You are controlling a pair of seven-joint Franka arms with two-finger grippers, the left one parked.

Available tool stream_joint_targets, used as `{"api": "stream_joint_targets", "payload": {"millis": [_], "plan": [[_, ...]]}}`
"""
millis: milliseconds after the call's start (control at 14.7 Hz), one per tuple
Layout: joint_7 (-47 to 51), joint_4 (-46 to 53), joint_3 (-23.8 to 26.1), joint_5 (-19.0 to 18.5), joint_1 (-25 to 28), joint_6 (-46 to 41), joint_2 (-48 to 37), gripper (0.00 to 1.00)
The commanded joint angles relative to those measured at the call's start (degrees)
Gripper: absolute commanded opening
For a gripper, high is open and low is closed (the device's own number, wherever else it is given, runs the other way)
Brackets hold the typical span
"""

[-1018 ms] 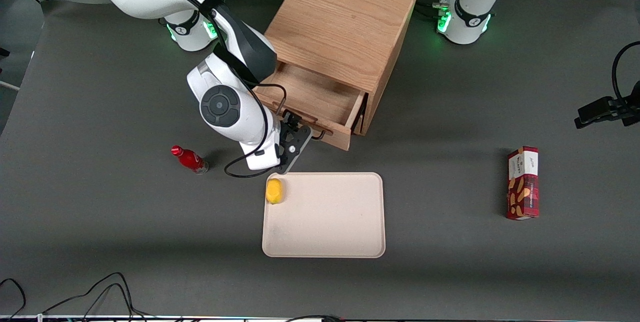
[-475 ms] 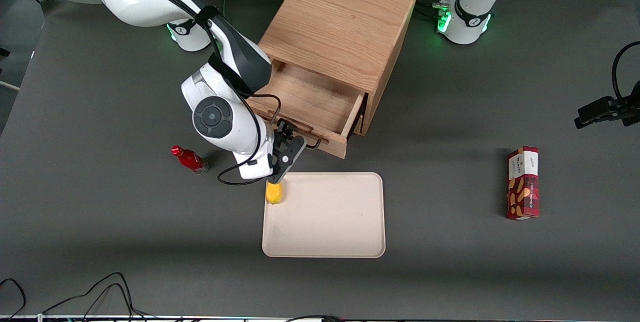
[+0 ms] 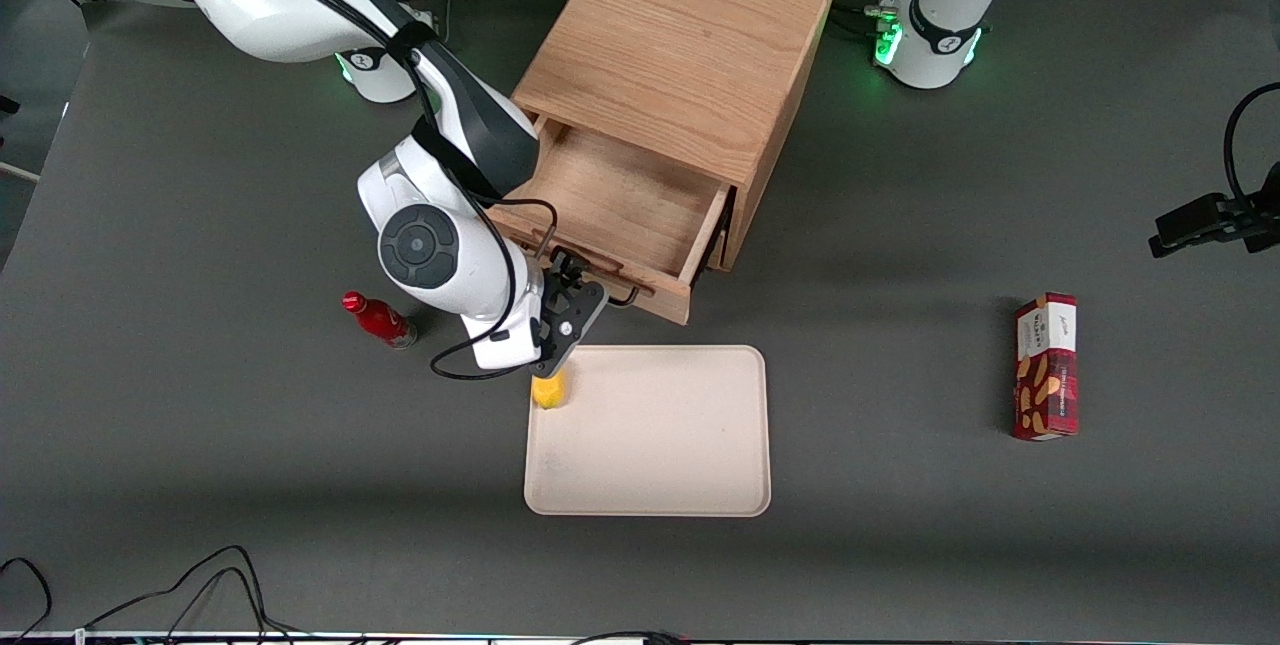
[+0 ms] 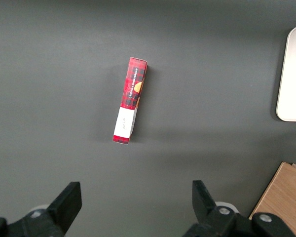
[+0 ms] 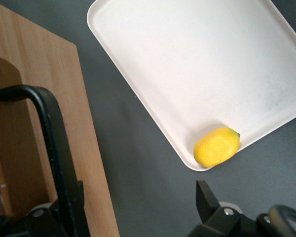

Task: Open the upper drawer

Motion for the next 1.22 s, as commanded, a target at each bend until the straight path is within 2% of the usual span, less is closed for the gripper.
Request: {"api": "stream_joint_targets", "payload": {"millis": [0, 1154], "plan": [[-1.31, 2.83, -0.29, -1.27, -0.34, -0.89, 1.77, 1.0], [-2.37, 10.65, -3.37, -1.1, -1.05, -6.16, 3.35, 1.0]]}}
